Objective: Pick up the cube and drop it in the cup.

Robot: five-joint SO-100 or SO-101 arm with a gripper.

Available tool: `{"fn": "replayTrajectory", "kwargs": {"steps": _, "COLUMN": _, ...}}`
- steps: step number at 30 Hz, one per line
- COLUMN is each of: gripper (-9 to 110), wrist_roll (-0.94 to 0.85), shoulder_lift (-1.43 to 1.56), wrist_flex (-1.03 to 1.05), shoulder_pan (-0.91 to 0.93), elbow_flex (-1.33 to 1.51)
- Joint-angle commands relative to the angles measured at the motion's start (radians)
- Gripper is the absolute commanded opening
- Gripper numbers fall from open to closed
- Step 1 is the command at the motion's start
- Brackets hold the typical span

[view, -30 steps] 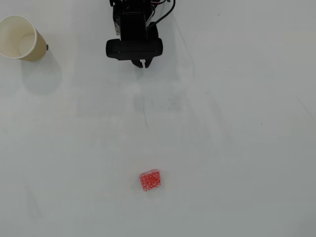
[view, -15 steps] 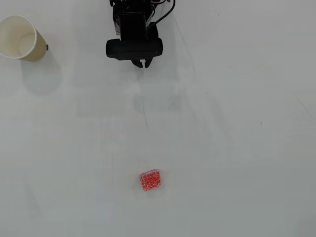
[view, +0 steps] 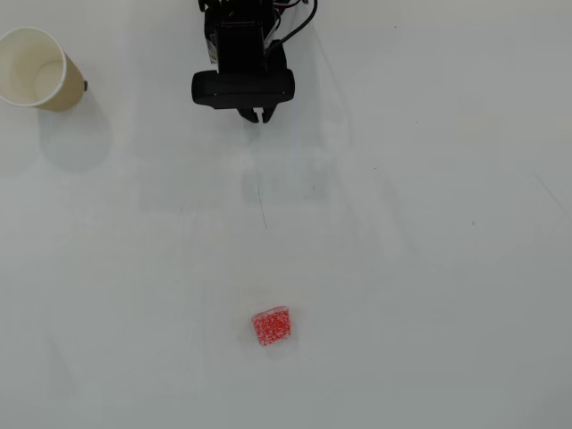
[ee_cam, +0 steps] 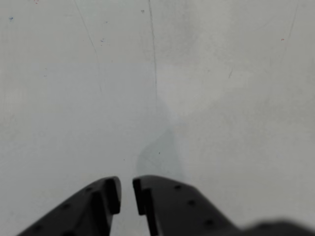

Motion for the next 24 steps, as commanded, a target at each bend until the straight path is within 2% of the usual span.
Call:
{"fn": "replayTrajectory", "kwargs": {"steps": 1, "gripper": 0, "wrist_roll": 0.002, "shoulder_lift": 0.038, "wrist_flex": 0.005, "shoulder_pan": -0.011, "elbow_flex": 0.034}}
{"fn": "replayTrajectory", "kwargs": {"steps": 13, "gripper": 0, "wrist_roll": 0.002, "shoulder_lift": 0.043, "wrist_flex": -0.006, "shoulder_pan": -0.029, "elbow_flex": 0.035}}
{"fn": "replayTrajectory", "kwargs": {"steps": 24, "gripper": 0, "wrist_roll": -0.006, "shoulder_lift": 0.043, "wrist_flex": -0.347, "shoulder_pan": -0.032, "elbow_flex": 0.035}}
